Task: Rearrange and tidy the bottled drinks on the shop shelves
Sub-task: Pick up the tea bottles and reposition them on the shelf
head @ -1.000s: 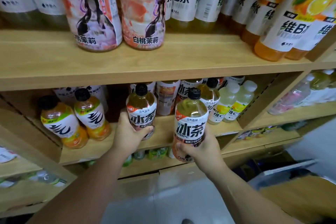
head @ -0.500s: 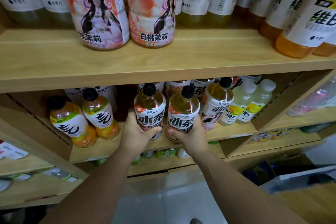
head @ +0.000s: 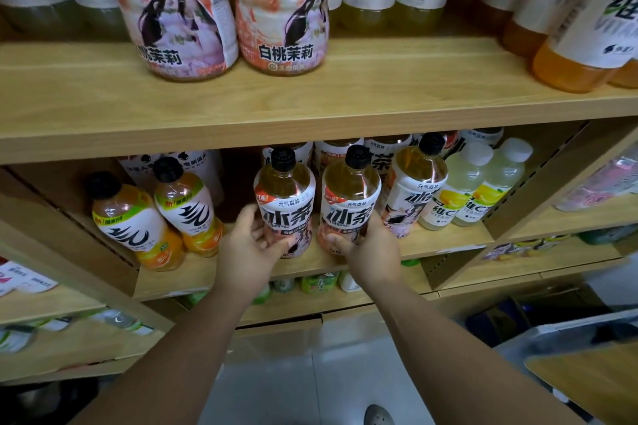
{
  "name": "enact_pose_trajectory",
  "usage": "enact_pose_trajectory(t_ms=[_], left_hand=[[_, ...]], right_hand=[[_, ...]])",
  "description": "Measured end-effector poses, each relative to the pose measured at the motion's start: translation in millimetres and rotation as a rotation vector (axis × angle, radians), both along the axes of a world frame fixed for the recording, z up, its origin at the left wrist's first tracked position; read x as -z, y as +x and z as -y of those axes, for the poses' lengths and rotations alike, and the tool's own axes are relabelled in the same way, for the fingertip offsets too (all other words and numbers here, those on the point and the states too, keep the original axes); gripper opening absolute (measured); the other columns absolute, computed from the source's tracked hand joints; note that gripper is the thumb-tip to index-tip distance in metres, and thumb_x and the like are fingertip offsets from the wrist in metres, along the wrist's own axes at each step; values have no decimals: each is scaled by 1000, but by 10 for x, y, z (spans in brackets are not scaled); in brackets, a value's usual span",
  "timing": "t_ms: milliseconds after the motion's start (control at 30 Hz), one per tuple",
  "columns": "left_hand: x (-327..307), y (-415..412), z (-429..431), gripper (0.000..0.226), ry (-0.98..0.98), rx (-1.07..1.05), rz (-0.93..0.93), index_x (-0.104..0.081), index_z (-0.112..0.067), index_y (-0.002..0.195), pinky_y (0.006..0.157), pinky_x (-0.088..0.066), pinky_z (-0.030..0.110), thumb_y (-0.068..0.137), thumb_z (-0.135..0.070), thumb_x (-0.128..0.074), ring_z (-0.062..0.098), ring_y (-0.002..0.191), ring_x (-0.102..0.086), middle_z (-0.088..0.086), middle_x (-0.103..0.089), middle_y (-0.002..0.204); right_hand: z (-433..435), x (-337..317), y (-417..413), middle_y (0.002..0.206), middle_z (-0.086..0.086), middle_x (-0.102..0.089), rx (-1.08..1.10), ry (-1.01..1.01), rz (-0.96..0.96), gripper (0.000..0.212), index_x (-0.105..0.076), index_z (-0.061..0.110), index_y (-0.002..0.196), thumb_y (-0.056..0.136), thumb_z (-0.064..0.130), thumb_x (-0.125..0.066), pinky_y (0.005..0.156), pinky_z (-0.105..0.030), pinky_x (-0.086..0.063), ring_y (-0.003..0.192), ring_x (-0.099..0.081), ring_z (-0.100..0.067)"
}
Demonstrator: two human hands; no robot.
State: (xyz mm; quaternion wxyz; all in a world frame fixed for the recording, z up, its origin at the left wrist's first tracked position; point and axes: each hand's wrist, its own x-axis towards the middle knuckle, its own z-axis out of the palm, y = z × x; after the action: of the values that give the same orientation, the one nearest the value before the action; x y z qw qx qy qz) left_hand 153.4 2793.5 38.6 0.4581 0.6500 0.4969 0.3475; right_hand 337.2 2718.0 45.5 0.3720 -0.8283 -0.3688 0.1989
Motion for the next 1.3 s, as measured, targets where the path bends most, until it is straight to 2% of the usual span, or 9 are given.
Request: enact_pose_trajectory(t_ms=[167,367,467,567,667,767,867,1133,1300], left_hand=[[-7,76,-15,66,5,26,-34,-52,-15,134,76,-47,1,77,-9,-86,-18,94,-56,-8,-63,115],[-51,132,-35,63,33,9,-99,-52,-16,126,69,-47,0,74,-17,-89,-11,92,-58,-7,-65,114],[-35,140,-23,64,38,2,-99,-52,-18,126,76,-52,7,74,-19,-89,-3,97,-65,-5,-68,118],[-29,198,-1,63,44,9,-91,-52,-22,124,82,-57,17,74,-20,-90,-7,96,-65,-7,-69,114],[-10,271,30,66,57,18,-80,-51,-23,126,87,-61,29,73,-21,-91,-2,98,-68,-12,-67,111],[21,318,42,69,59,22,-76,-50,-23,131,90,-61,36,74,-22,-90,3,102,-69,-9,-68,115],[34,328,29,68,61,25,-78,-49,-27,130,91,-61,38,75,-24,-89,4,104,-68,-9,-68,117],[29,334,98,73,77,-5,-51,-47,-25,137,91,-58,28,76,-26,-88,0,107,-64,-4,-65,128],[9,338,65,66,76,11,-68,-49,-21,133,87,-53,16,78,-23,-86,5,110,-64,-2,-66,127]], right_hand=[[-83,-58,71,120,-2,-71,-16,-56,-21,66,-55,17,131,78,40,-86,90,-30,-52,112,-66,-24],[-109,-78,60,113,-7,-71,26,-105,33,59,-56,12,122,81,45,-83,84,-33,-54,106,-68,-27],[-76,-44,29,111,-6,-73,42,-97,77,56,-60,13,120,81,47,-81,84,-32,-53,106,-68,-27],[-36,-51,39,112,-6,-73,85,-99,67,57,-60,14,121,80,48,-82,87,-35,-54,107,-68,-28],[49,-80,117,109,-3,-74,71,-113,137,60,-62,15,119,78,54,-82,83,-31,-52,104,-69,-25],[112,-129,238,98,-4,-75,12,-204,234,57,-67,14,106,78,63,-76,72,-29,-49,95,-69,-24],[113,-196,305,95,-7,-72,-60,-308,291,57,-64,12,100,81,65,-71,73,-33,-53,92,-67,-26],[-4,-262,389,85,-2,-58,-163,-368,234,45,-55,13,95,88,55,-72,72,-32,-47,93,-65,-26],[-46,-247,407,85,-2,-53,-209,-384,275,48,-50,13,93,87,56,-71,80,-38,-55,94,-65,-27]])
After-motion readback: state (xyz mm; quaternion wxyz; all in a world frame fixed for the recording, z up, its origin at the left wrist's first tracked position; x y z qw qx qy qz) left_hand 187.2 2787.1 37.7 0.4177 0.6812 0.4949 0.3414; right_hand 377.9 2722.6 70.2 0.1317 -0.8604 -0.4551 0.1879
